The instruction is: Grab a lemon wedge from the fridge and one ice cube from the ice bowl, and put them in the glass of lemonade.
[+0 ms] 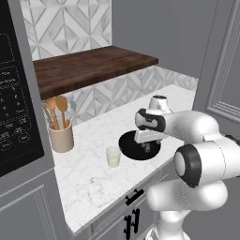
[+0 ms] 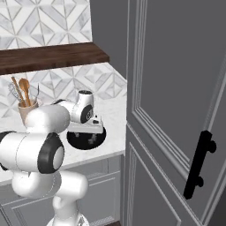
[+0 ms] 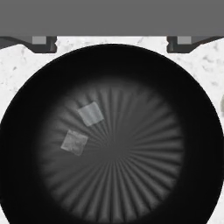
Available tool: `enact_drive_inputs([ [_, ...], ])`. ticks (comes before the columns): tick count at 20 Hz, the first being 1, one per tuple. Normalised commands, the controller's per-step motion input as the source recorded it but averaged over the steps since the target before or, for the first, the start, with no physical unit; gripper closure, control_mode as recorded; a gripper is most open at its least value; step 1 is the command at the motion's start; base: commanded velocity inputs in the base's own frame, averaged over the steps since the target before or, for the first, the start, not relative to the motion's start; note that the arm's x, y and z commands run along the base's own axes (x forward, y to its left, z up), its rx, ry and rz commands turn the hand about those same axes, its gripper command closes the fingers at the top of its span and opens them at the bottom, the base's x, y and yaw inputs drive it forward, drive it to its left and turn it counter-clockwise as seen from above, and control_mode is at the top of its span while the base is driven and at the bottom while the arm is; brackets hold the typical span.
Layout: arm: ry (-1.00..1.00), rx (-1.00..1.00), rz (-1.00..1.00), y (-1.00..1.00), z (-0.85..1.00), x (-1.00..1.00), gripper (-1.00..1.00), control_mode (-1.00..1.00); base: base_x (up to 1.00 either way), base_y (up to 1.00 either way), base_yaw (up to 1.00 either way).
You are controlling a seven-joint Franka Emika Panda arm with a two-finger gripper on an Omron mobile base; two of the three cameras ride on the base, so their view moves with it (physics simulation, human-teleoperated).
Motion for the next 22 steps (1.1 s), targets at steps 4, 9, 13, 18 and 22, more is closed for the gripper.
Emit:
enact_drive_inputs([
  [4,0.0,0.0,0.0,0.0,-0.39,0.13,-1.0,-1.0,0.0,0.0,0.0],
  [9,0.0,-0.01,0.0,0.07,-0.19,0.07,-1.0,-1.0,0.0,0.0,0.0],
  [13,0.0,0.0,0.0,0.08,-0.24,0.15,-1.0,-1.0,0.0,0.0,0.0],
  [18,0.0,0.0,0.0,0.05,-0.28,0.03,-1.0,-1.0,0.0,0.0,0.0],
  [22,0.03,0.0,0.0,0.32,-0.02,0.04,-1.0,-1.0,0.0,0.0,0.0],
])
